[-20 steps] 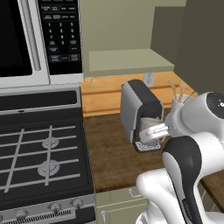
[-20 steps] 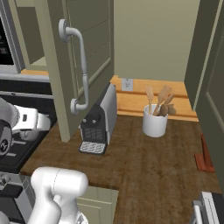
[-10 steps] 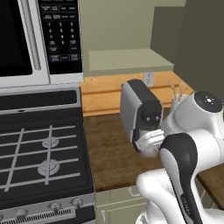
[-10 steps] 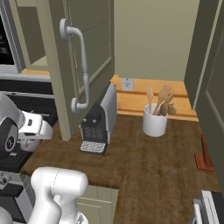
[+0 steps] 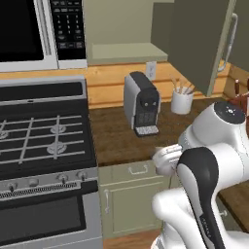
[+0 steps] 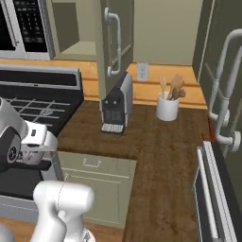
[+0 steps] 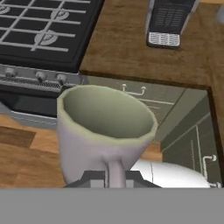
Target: Gather all objects into one cabinet and sort the glasses and bowls to opposite sides.
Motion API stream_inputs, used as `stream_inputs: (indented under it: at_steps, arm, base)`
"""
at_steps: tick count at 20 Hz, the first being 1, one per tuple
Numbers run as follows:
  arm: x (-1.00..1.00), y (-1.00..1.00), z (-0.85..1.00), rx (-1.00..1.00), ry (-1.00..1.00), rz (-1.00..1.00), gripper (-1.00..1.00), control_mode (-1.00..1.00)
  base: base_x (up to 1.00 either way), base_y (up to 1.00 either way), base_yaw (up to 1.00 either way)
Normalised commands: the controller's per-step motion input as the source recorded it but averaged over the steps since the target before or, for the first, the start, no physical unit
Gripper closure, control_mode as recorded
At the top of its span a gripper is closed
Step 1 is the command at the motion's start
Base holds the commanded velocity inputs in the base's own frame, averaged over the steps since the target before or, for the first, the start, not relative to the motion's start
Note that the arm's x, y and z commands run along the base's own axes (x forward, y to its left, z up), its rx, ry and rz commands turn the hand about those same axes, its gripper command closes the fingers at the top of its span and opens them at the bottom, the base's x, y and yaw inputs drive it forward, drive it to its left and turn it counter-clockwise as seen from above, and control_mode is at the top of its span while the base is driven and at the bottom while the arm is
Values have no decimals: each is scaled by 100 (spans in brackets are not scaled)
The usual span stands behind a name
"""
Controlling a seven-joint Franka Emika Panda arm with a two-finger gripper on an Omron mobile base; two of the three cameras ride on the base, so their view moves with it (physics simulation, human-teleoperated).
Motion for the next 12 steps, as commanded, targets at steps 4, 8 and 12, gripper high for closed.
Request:
stream_inputs:
  at_steps: [4, 8, 12]
  arm:
    - [0, 0, 0, 0, 0, 0, 100, 100]
    - [0, 0, 0, 0, 0, 0, 100, 100]
    - [0, 0, 0, 0, 0, 0, 100, 100]
  base:
    - [-100, 0, -7]
    - [-68, -18, -41]
    - [-59, -2, -57]
